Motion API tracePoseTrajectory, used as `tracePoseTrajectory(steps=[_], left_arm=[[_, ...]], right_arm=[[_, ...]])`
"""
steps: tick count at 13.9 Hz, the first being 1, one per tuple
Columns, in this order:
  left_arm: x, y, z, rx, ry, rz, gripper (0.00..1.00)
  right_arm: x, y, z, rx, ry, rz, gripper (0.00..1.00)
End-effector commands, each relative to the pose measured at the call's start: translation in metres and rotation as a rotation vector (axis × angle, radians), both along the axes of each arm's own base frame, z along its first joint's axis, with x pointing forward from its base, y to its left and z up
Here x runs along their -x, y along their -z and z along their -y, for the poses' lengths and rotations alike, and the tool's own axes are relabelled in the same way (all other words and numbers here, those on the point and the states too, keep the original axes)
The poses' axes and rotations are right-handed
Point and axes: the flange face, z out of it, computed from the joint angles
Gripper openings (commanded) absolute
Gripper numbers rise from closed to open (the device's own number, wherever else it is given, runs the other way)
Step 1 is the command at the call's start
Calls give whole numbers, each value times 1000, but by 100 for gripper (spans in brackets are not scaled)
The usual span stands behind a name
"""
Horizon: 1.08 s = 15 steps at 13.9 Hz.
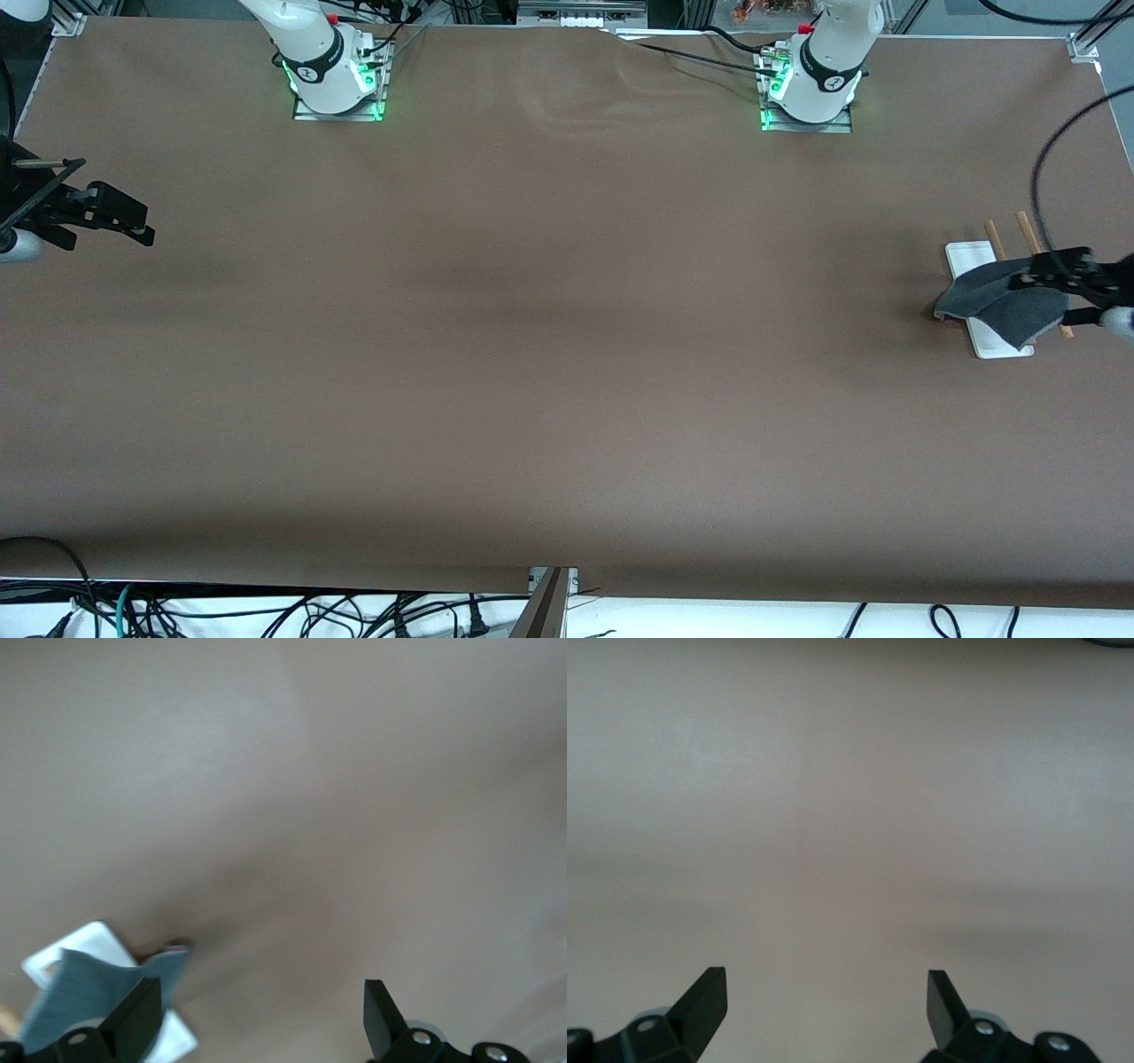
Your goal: Pass towel and hang on rack
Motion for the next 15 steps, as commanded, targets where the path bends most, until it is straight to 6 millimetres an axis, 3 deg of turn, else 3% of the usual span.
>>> tracePoseTrajectory(steps=[1,3,5,7,10,15], left_arm=[[39,-19,53,-95,-166,6,100],[63,-24,78,-136,-273,15,100],[90,-21,87,-157,-304,32,100],[107,-23,67,-158,-344,30,100],[111,-33,50,-161,-395,39,100],[111,-43,47,-201,-421,77,100]], right_arm=[[-3,-5,0,-12,-12,7,100],[-3,-5,0,-14,-12,7,100],[-3,-5,0,-14,-12,7,100],[-3,-5,0,-14,-12,7,100],[-3,-5,0,-14,-12,7,100],[-3,-5,0,-15,-12,7,100]])
